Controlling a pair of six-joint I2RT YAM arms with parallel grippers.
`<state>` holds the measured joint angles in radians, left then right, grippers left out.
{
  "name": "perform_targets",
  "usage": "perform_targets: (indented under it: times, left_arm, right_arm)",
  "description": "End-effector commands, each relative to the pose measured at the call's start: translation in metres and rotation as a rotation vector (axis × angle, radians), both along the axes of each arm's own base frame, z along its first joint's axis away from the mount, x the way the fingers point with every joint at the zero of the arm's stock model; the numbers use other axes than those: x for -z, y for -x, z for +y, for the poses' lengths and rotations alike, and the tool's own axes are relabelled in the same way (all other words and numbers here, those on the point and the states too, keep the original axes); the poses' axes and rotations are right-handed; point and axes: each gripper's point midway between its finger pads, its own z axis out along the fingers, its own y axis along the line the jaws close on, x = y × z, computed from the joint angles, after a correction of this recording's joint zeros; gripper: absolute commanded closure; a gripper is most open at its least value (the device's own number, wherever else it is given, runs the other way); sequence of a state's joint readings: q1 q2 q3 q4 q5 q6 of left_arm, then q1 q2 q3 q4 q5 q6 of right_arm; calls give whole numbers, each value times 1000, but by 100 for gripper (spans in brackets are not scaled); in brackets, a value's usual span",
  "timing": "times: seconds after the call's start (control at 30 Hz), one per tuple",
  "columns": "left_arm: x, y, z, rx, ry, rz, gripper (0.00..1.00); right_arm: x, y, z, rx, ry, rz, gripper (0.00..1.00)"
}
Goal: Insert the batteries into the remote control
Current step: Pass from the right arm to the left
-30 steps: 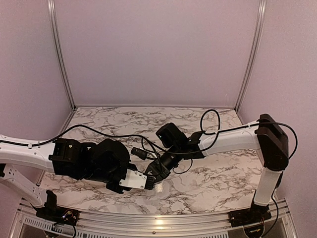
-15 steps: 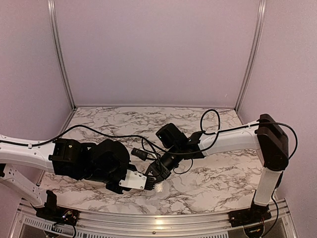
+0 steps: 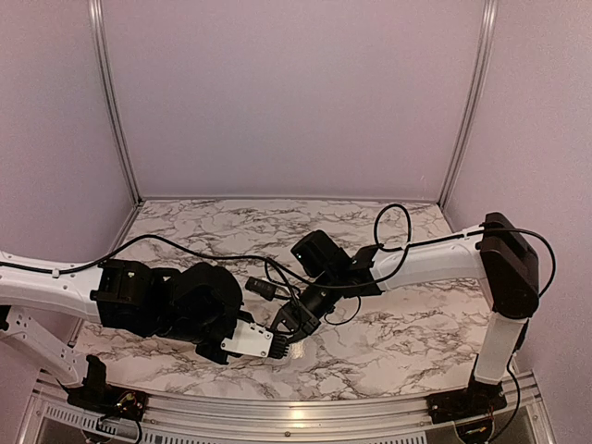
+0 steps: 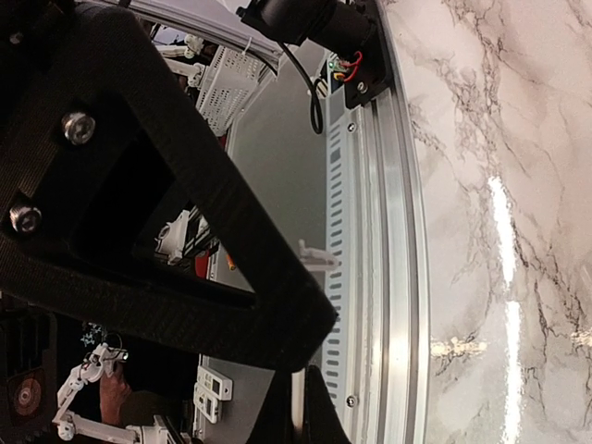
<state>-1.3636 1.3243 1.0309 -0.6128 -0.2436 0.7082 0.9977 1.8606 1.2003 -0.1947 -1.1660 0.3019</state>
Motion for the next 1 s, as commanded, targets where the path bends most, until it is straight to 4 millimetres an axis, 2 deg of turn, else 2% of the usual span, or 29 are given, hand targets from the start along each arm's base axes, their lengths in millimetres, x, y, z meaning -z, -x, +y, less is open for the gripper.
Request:
perform_targets:
  times: [0.0,0.07,0.2,0.27,0.33,0.4,0.57,0.73,0.83,0.97]
  left_arm:
    - [7,3,5,5,-38,7,74]
    - [7,3,5,-2,-34,7,76]
    - [5,0,5,-37,-20,14,79]
    - [2,-1,3,-61,-2,25,80]
    - [0,-3,3,-94,15,44,80]
    - [1,-6,3,-136,30,67,80]
    - [7,-16,6,-286,82,167,81]
    - [16,-20,3,-414,169,305,81]
    - [24,-30,2,-505,201,369,81]
    - [51,-47,6,-627,146,418,81]
  right_arm:
    - [-15,5,5,-36,-52,-7,100]
    - [-16,5,5,-38,-55,-7,98]
    - [-18,3,4,-33,-56,-21,83]
    - [-18,-4,3,-10,-52,-34,71]
    - [-17,-13,1,24,-45,-35,65]
    - [-17,-29,-4,83,-43,-38,59]
    - [-20,-81,-26,280,-48,-75,55]
    - [-14,-140,-62,536,-38,-113,54]
    - [-14,-161,-83,642,-63,-109,53]
    - [-5,-179,-98,709,-36,-135,52]
